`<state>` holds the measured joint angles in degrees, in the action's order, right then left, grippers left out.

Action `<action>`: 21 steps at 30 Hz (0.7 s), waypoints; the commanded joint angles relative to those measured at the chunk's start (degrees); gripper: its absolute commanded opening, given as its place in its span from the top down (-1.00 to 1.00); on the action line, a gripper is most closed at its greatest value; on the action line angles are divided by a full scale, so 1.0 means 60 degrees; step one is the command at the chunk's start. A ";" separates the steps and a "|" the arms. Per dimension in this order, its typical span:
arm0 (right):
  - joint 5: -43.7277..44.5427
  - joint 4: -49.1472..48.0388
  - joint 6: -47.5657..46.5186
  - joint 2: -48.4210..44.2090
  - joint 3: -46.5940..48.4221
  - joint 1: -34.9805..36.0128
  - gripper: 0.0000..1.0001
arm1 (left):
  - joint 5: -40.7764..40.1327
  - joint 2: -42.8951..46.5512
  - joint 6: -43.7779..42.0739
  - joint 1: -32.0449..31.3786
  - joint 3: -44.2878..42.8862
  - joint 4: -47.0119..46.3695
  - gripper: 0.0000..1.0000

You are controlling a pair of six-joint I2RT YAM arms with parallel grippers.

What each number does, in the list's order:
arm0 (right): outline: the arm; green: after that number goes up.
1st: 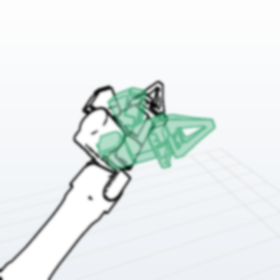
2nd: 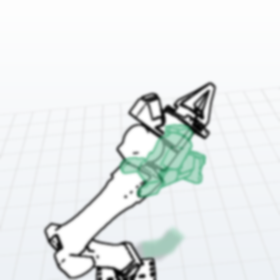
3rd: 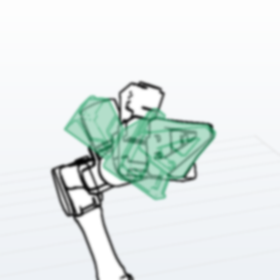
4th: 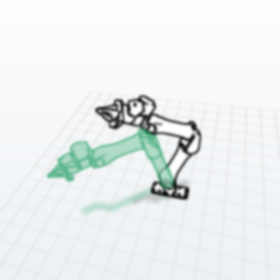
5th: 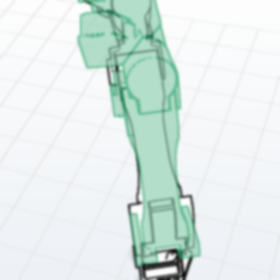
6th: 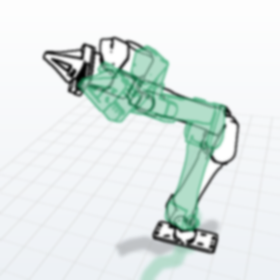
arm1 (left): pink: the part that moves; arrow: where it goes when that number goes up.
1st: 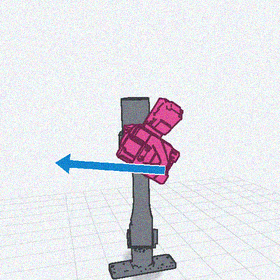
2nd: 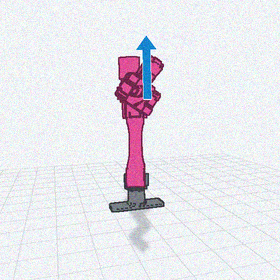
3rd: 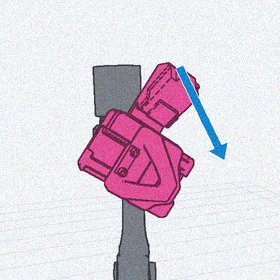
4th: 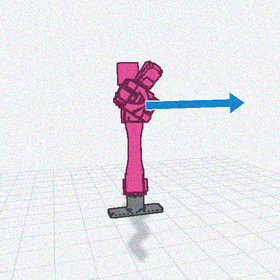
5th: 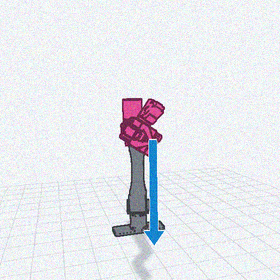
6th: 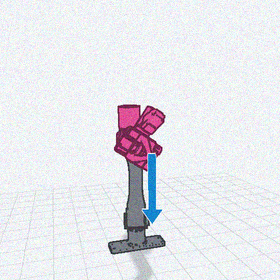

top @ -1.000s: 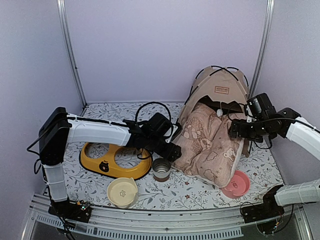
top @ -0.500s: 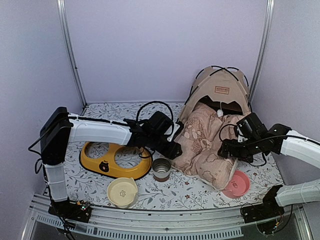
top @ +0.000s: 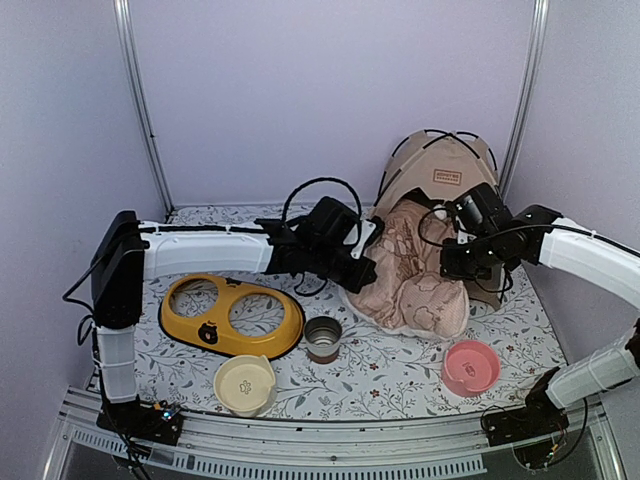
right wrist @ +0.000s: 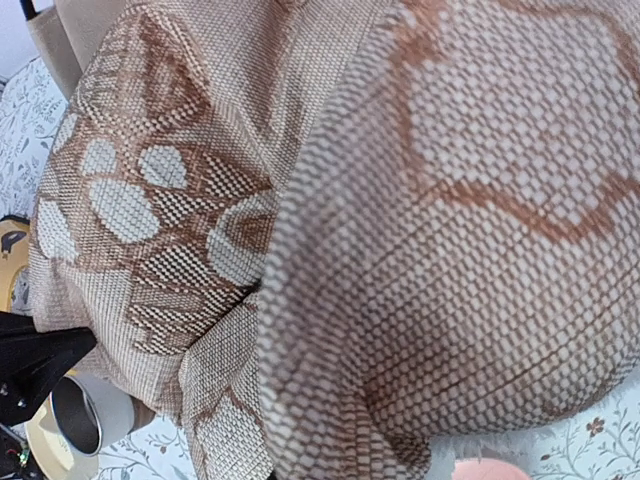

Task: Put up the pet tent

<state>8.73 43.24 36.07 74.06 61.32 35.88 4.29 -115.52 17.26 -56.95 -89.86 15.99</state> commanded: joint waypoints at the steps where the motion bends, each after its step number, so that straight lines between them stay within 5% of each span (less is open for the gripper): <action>1: 0.0968 -0.0008 -0.0818 0.0622 0.0992 -0.0231 1.00 | 0.0318 0.0203 -0.0168 -0.0123 -0.1391 -0.0424 1.00; 7: 0.0554 -0.0348 -0.1681 0.1315 0.1591 -0.0691 1.00 | 0.0546 -0.0348 -0.0209 -0.0257 -0.2727 -0.0085 1.00; 16: -0.1541 -0.1439 -0.2594 0.2512 0.1844 -0.0083 1.00 | 0.0573 -0.0015 -0.0008 -0.0430 -0.2291 -0.0271 1.00; 21: -0.0794 -0.1364 -0.2783 0.2700 0.1940 -0.0024 1.00 | 0.0569 0.0017 -0.0005 -0.0506 -0.2307 -0.0246 1.00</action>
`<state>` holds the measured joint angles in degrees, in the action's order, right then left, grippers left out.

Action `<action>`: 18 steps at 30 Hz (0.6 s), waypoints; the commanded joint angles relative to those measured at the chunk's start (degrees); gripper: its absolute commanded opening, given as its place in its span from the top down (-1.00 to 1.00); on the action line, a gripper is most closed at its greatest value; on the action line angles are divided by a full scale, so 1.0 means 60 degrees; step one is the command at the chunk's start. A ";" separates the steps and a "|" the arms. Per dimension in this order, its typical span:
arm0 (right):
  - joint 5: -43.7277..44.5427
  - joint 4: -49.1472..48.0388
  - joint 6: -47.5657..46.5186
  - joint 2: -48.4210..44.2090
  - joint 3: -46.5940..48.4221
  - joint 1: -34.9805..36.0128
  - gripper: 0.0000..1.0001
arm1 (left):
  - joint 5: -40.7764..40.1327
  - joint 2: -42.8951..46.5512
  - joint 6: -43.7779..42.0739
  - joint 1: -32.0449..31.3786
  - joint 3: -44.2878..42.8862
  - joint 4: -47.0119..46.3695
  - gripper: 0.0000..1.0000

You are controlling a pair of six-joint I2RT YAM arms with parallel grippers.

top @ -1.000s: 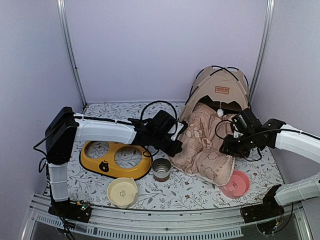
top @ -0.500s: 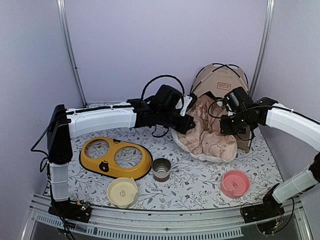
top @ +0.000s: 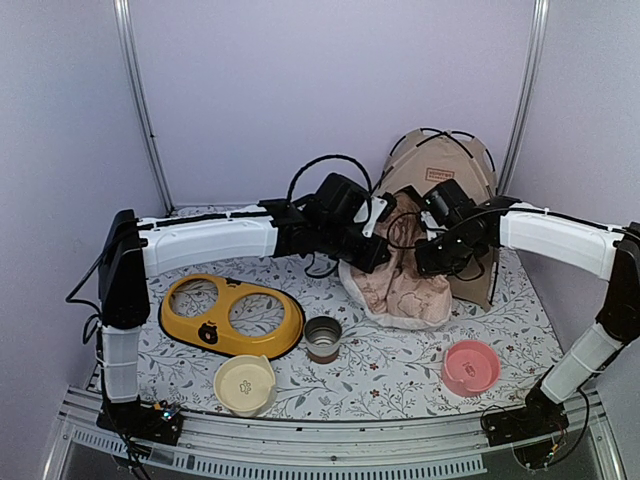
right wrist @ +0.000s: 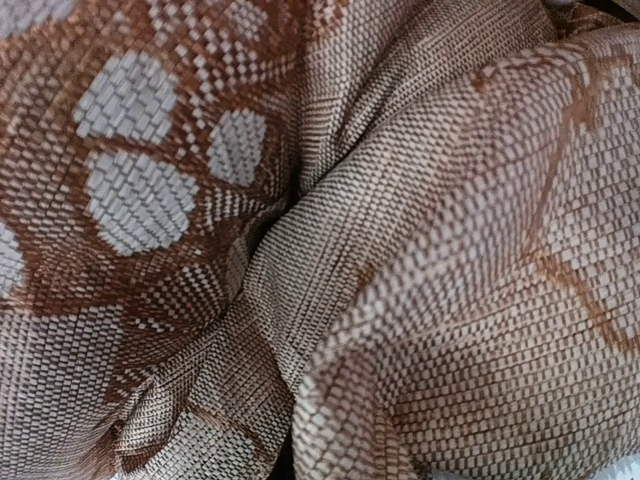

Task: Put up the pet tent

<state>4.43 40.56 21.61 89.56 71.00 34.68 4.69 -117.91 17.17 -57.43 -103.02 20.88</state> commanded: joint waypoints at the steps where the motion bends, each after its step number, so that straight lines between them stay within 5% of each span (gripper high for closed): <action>1: 0.0066 -0.0920 -0.0418 -0.0002 0.0301 0.0070 1.00 | 0.0494 0.0419 0.0010 -0.0442 -0.0138 -0.1053 1.00; 18: 0.1632 -0.0745 0.0002 -0.0520 0.0498 -0.2333 0.92 | -0.0174 -0.0165 -0.0149 -0.0353 -0.0800 -0.0766 1.00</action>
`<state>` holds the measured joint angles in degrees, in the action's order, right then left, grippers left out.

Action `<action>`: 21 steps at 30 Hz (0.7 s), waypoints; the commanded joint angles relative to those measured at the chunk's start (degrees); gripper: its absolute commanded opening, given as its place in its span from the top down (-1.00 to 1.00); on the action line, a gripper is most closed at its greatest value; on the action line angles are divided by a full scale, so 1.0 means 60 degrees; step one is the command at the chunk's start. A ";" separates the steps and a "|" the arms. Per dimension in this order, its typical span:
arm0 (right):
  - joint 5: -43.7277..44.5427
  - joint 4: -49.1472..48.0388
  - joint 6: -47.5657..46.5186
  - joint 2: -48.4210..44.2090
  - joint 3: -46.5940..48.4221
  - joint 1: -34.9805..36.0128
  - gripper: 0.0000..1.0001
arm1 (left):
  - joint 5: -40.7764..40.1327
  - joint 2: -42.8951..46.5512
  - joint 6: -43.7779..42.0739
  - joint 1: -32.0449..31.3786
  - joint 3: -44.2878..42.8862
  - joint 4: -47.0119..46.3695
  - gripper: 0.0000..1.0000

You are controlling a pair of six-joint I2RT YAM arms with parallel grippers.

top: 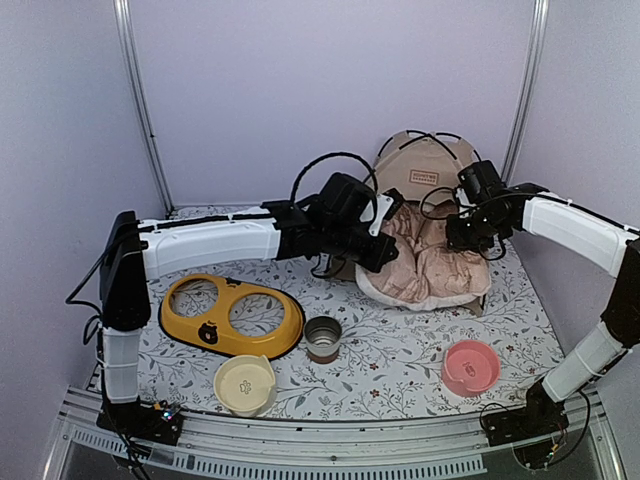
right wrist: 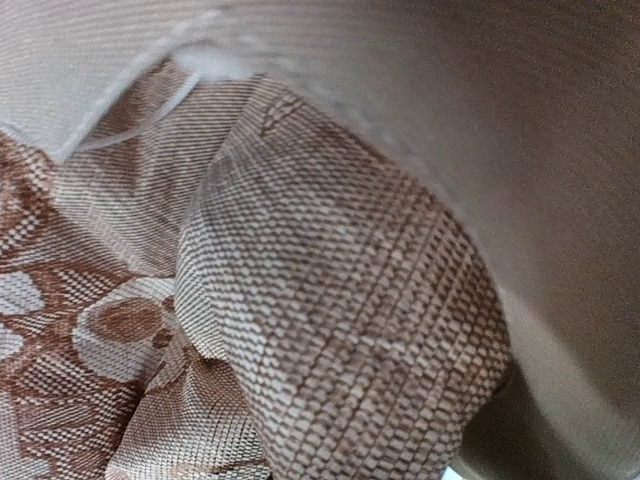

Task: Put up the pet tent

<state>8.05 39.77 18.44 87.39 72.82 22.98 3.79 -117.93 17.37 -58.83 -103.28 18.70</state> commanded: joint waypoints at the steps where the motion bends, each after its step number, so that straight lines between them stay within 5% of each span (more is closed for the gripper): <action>1: 0.1133 -0.0608 0.0619 -0.0318 0.0056 -0.0388 0.92 | -0.0064 -0.0453 -0.0197 0.0015 -0.1021 -0.0197 1.00; 8: 0.0993 -0.1112 0.0921 -0.1084 -0.0791 -0.0378 0.66 | -0.0017 -0.1994 -0.0095 0.0789 -0.2944 0.0194 1.00; 16: 0.0955 -0.0588 0.0479 -0.1088 0.0055 0.0338 -0.75 | -0.1393 -0.2994 0.0544 0.0622 -0.3603 -0.0068 1.00; 19: 0.1474 -0.0043 0.0414 -0.1226 0.0327 0.0773 -0.99 | -0.1815 -0.2954 0.0709 0.0606 -0.3506 -0.0073 1.00; 21: 0.1734 0.0290 0.0495 -0.1454 0.0403 0.0947 -0.98 | -0.2154 -0.2797 0.0769 0.0605 -0.3308 -0.0116 1.00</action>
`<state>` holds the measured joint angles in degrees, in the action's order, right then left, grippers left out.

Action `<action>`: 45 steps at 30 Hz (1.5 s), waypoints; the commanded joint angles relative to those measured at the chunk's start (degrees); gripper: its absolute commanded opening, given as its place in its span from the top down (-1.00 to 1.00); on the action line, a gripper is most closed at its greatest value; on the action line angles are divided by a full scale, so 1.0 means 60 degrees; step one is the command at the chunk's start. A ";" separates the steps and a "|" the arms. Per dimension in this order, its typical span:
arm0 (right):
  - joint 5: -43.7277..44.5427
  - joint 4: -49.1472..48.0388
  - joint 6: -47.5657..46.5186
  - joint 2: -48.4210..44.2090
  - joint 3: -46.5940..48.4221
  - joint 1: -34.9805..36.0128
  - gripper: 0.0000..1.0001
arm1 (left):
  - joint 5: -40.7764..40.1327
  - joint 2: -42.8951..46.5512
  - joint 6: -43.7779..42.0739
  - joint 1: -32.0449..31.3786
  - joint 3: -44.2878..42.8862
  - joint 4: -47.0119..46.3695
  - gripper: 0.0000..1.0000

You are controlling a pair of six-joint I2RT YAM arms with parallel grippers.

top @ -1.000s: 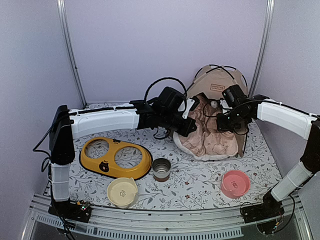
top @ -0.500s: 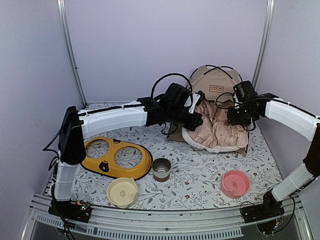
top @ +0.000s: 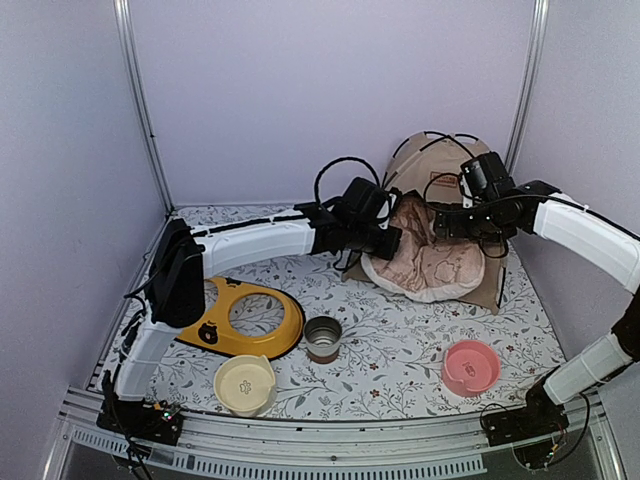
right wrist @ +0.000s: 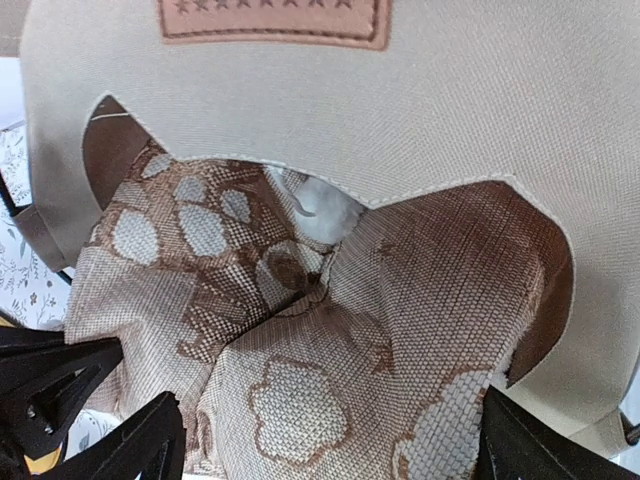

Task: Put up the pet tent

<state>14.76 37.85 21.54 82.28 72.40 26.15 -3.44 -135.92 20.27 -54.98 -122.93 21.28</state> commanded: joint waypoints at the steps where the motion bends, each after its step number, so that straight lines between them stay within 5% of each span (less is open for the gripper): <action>1: 0.0685 0.0759 0.0016 -0.0726 0.0465 0.0455 -0.98 | -0.1100 0.0311 0.0318 -0.0028 0.0106 -0.0599 1.00; 14: 0.0391 0.2287 0.1432 -0.2448 -0.1524 0.0932 -0.98 | -0.1205 0.0921 0.0471 0.0038 0.0684 -0.0887 1.00; 23: 0.0272 0.0983 0.2383 -0.2486 -0.3434 0.0937 -0.93 | -0.1091 0.1072 0.0473 0.0038 0.0768 -0.1031 1.00; 25: 0.0335 0.0379 0.2326 -0.2231 -0.3384 0.0930 -0.68 | -0.0999 0.1123 0.0466 0.0038 0.0800 -0.1146 1.00; 29: 0.0401 0.0109 0.1965 -0.1563 -0.2192 0.0929 0.31 | -0.0589 0.1205 0.0419 0.0027 0.0814 -0.1526 1.00; 32: 0.0765 0.0046 0.1546 -0.1021 -0.1122 0.0929 0.81 | -0.0159 0.1187 0.0379 0.0009 0.0751 -0.1850 1.00; 38: 0.2343 -0.0459 0.0823 0.0562 -0.0329 0.0660 0.98 | 0.0468 0.0640 0.0151 -0.0036 -0.0075 -0.2043 0.92; 45: 0.2107 -0.1180 0.0887 0.1910 -0.1584 -0.0445 0.99 | 0.0726 0.0594 0.0055 0.0050 -0.0305 -0.1789 0.76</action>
<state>26.68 34.15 27.38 90.65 66.46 26.17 -2.28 -133.75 22.06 -54.61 -123.42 14.13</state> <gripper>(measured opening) 0.047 0.085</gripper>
